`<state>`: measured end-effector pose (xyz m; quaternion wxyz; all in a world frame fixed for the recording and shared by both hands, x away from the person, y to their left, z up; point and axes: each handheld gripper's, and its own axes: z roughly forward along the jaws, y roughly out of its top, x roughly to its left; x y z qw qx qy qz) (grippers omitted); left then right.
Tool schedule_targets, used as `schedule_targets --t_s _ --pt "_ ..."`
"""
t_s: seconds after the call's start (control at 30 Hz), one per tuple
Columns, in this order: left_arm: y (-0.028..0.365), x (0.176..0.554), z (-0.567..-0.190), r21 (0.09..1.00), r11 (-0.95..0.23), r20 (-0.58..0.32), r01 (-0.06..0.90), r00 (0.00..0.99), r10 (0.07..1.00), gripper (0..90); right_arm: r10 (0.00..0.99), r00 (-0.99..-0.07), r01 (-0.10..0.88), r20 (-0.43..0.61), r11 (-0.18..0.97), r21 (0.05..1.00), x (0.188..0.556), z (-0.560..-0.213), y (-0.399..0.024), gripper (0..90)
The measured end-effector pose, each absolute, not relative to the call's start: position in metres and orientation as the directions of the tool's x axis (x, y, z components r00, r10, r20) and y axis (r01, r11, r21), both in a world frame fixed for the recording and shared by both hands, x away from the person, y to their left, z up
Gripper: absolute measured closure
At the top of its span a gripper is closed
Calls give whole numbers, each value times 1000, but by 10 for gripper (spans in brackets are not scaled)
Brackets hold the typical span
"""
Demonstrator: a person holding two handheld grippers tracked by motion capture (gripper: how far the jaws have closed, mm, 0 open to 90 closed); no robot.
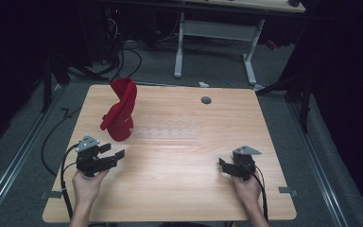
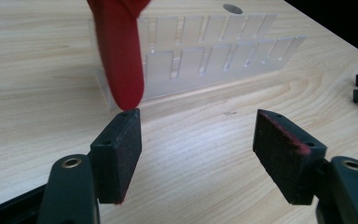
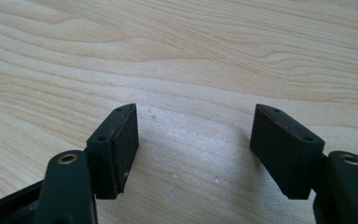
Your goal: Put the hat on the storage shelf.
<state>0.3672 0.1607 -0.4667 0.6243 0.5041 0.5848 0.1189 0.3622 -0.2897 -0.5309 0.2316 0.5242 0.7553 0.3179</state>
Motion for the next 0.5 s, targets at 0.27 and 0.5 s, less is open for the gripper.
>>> schedule_targets --t_s 0.27,0.5 --pt "149 361 -472 758 456 -621 467 303 723 323 939 -343 644 -17 249 723 362 -531 -290 325" --pt "133 360 -477 761 422 -612 493 329 719 325 939 -343 644 -17 248 723 362 -531 -290 325"
